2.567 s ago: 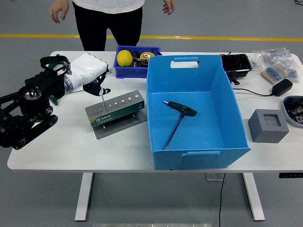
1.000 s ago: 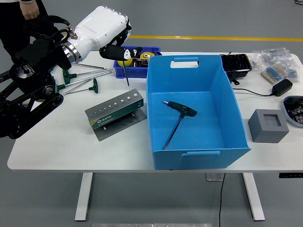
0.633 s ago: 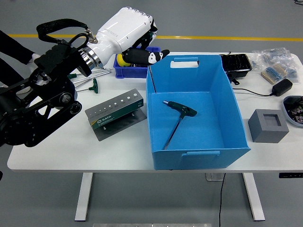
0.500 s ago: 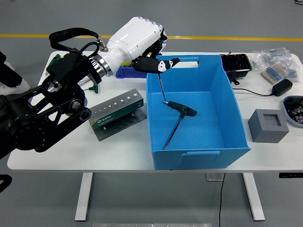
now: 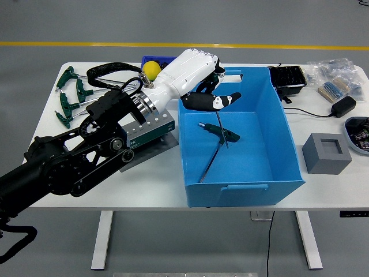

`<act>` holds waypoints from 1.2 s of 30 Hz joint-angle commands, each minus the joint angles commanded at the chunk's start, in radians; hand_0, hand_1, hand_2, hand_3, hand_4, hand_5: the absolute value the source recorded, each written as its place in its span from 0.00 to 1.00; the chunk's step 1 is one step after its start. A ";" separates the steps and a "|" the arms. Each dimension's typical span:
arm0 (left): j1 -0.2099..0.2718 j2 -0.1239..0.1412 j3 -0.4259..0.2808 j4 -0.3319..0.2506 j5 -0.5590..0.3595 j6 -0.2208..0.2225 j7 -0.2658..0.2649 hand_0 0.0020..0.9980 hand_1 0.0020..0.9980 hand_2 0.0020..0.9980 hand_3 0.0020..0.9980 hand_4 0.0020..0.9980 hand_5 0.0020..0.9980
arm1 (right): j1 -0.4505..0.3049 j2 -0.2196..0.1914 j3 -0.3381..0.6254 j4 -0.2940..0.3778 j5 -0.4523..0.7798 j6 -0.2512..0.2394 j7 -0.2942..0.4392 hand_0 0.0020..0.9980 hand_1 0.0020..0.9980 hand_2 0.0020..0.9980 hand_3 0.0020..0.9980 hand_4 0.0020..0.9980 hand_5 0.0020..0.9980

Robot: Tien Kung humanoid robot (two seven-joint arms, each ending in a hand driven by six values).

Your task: Lift tool from toolbox,place it in box,lift tool from toolbox,place it in box

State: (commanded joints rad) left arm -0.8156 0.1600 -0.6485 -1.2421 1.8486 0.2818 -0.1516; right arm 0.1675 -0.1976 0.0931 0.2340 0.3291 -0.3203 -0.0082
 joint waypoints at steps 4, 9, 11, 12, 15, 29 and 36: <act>-0.008 -0.020 0.020 0.054 -0.011 0.033 -0.024 0.08 0.00 0.01 0.05 0.74 0.62 | 0.001 0.000 0.003 0.000 -0.007 -0.001 -0.003 0.71 0.67 0.72 0.55 0.79 0.69; -0.004 -0.035 0.040 0.104 -0.029 0.057 -0.028 0.15 0.03 0.09 0.14 0.73 0.57 | -0.001 0.000 0.003 0.000 -0.007 -0.001 -0.002 0.70 0.67 0.72 0.55 0.79 0.69; -0.002 -0.037 0.047 0.115 -0.048 0.050 -0.023 0.15 0.03 0.09 0.14 0.73 0.57 | -0.001 0.000 0.003 0.000 -0.006 -0.001 -0.002 0.70 0.67 0.72 0.55 0.79 0.69; -0.001 -0.038 0.058 0.126 -0.074 0.045 -0.022 0.15 0.03 0.09 0.14 0.73 0.57 | -0.001 0.000 0.003 0.000 -0.007 -0.001 -0.002 0.70 0.67 0.72 0.55 0.79 0.69; 0.004 -0.036 0.089 0.136 -0.131 0.055 -0.036 0.22 0.19 0.25 0.37 0.77 0.55 | -0.001 0.000 0.003 0.000 -0.006 -0.001 -0.001 0.70 0.67 0.72 0.55 0.79 0.69; 0.018 -0.067 0.217 0.187 -0.227 0.066 -0.046 0.30 0.33 0.42 0.50 0.76 0.54 | 0.001 0.000 0.003 0.000 -0.007 -0.001 -0.001 0.70 0.67 0.72 0.55 0.79 0.69; 0.017 -0.070 0.236 0.189 -0.244 0.050 -0.037 0.32 0.37 0.47 0.54 0.76 0.54 | 0.002 -0.001 -0.003 0.000 0.003 0.000 0.002 0.70 0.67 0.72 0.55 0.79 0.69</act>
State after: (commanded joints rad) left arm -0.7983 0.0898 -0.4123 -1.0529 1.6047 0.3315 -0.1888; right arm 0.1694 -0.1988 0.0901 0.2338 0.3324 -0.3199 -0.0058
